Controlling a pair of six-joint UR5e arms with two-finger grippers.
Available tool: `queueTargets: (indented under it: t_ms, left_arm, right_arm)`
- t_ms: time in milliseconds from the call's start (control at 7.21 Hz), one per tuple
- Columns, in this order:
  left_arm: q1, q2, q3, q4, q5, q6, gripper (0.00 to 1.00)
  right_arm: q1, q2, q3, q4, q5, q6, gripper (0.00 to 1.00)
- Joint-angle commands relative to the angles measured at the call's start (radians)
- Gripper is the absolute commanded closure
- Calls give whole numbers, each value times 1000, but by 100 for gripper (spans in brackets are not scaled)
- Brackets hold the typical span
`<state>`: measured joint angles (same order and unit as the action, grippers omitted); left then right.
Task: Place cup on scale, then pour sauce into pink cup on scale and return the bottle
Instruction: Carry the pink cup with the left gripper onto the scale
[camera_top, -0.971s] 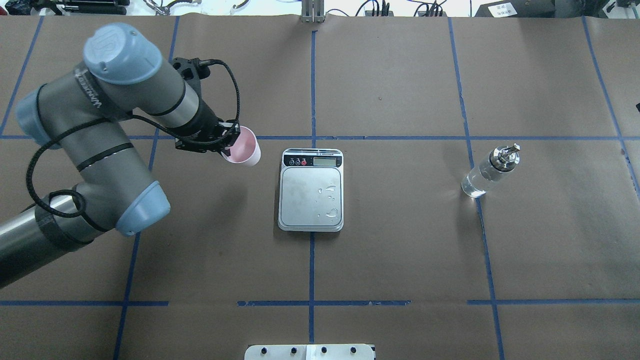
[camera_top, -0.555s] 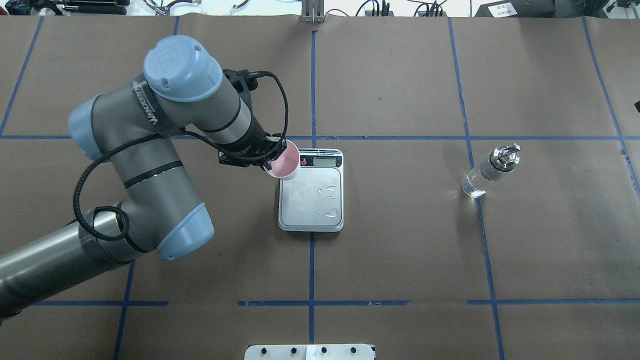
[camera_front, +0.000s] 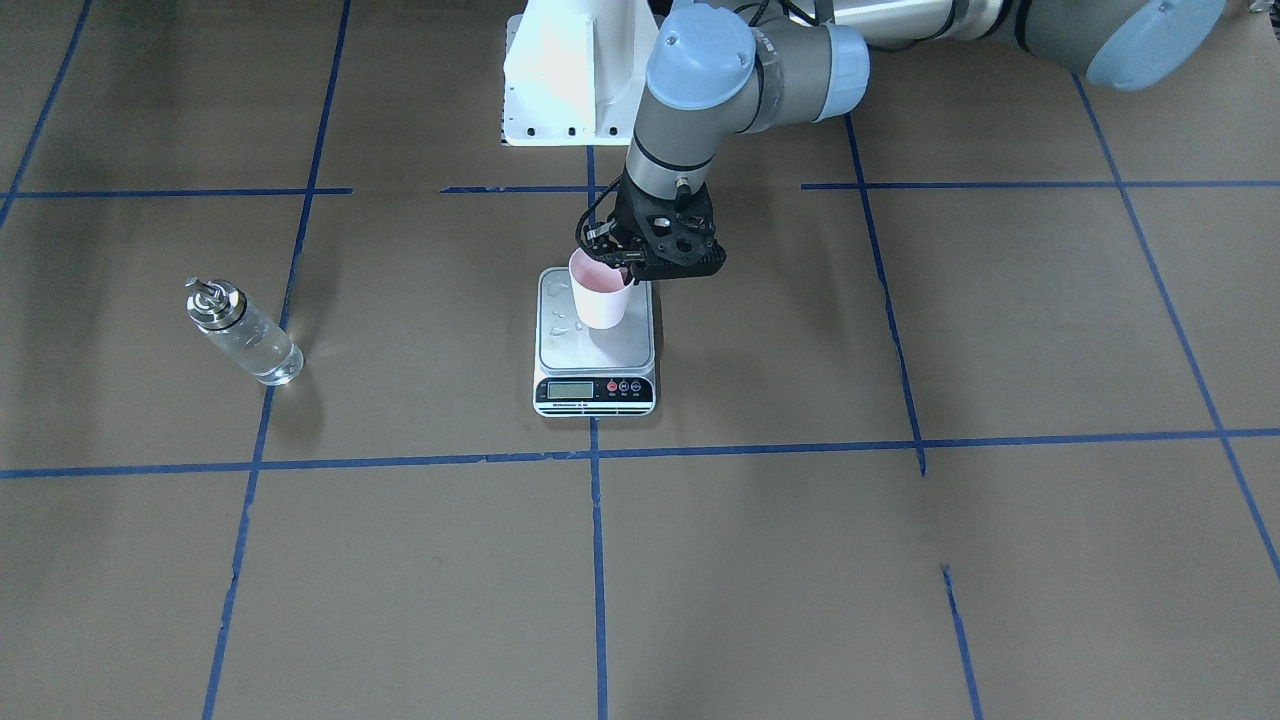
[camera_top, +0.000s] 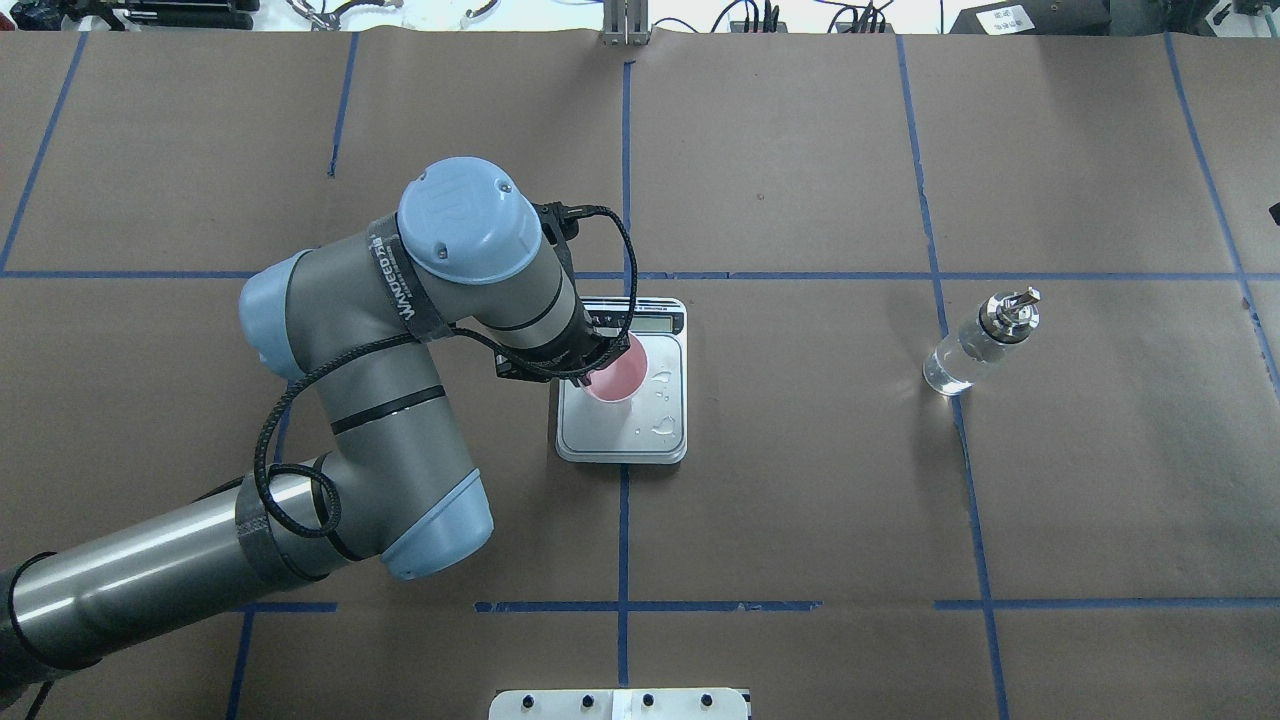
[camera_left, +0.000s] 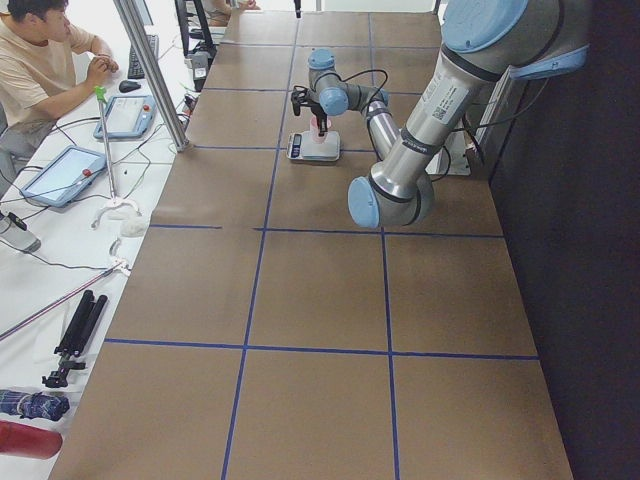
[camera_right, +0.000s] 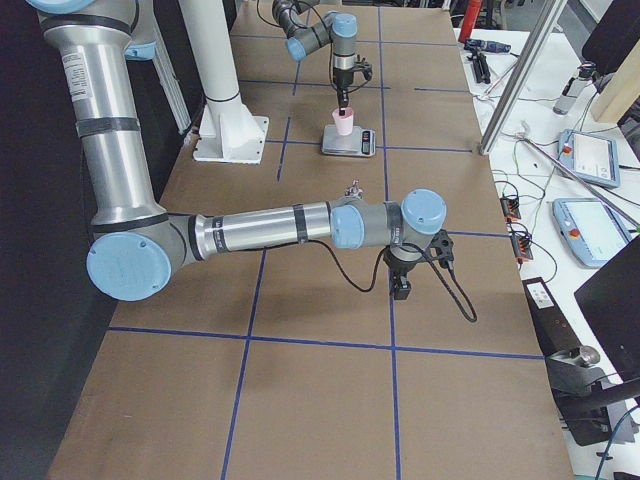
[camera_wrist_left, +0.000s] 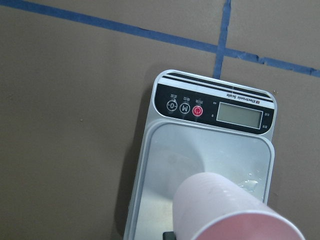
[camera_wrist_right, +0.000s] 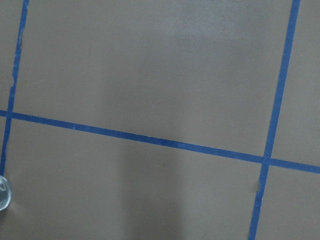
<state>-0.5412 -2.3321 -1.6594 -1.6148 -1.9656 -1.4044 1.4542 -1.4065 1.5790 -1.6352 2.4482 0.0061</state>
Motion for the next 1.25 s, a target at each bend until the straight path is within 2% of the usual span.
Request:
queueTargets:
  t_ms: [0,277,693,971,1109]
  left_arm:
    - [3,-13,29,-5,5,-1,100]
    - [3,-13,33,-8,4,2,100]
    - [3,-12,39,-23,4,7,65]
    - [3,-12,62,-72,1,5,64]
    - [1,-7,40,-71,4,8,52]
  right_arm:
    - [0,0,-4,0,0,0,0]
    - [0,0,-1,0,0,0,0]
    - [-2,0,-2,0,0,0,0]
    - [-2,0,-1,0,0,0,0]
    - [-2,1,12,0,2,2,0]
